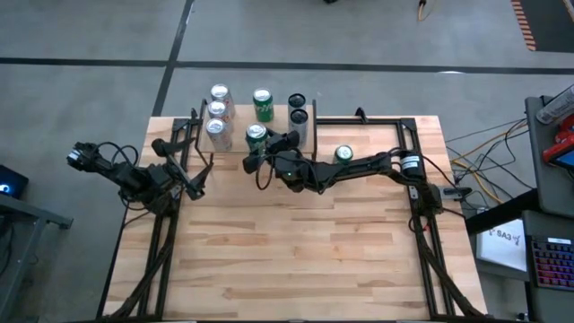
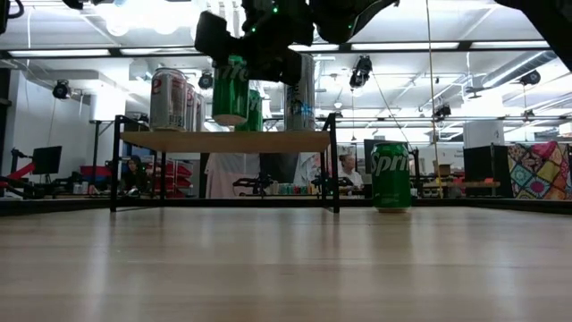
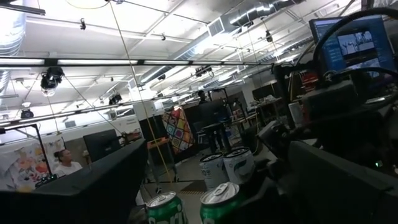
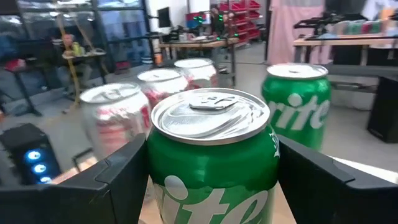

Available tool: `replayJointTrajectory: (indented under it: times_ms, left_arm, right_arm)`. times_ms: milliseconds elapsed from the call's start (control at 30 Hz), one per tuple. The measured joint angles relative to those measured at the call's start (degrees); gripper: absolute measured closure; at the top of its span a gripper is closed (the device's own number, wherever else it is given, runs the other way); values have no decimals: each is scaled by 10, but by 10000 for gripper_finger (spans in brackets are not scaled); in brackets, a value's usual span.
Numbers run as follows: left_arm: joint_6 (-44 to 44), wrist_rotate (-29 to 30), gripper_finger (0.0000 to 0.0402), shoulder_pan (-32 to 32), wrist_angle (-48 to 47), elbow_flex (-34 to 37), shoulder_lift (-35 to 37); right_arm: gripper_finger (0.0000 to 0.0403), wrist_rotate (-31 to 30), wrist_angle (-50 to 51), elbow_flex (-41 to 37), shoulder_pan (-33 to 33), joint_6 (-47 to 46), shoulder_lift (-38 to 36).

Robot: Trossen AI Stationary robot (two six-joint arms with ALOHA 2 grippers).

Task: Place canned beverage on shelf
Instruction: Put the bottom green soda can aligned with the other soda cans on the shelf

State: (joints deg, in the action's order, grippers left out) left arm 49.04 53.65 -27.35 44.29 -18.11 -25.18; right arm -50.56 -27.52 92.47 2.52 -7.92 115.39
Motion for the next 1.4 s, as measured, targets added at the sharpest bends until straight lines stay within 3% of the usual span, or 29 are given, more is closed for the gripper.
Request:
replayJointTrajectory:
  times_ms: [1400]
  left_arm:
    - [7,0,27,0,-12,0,0]
  right_arm:
    - [112,-6,23,-1,18,-11,2]
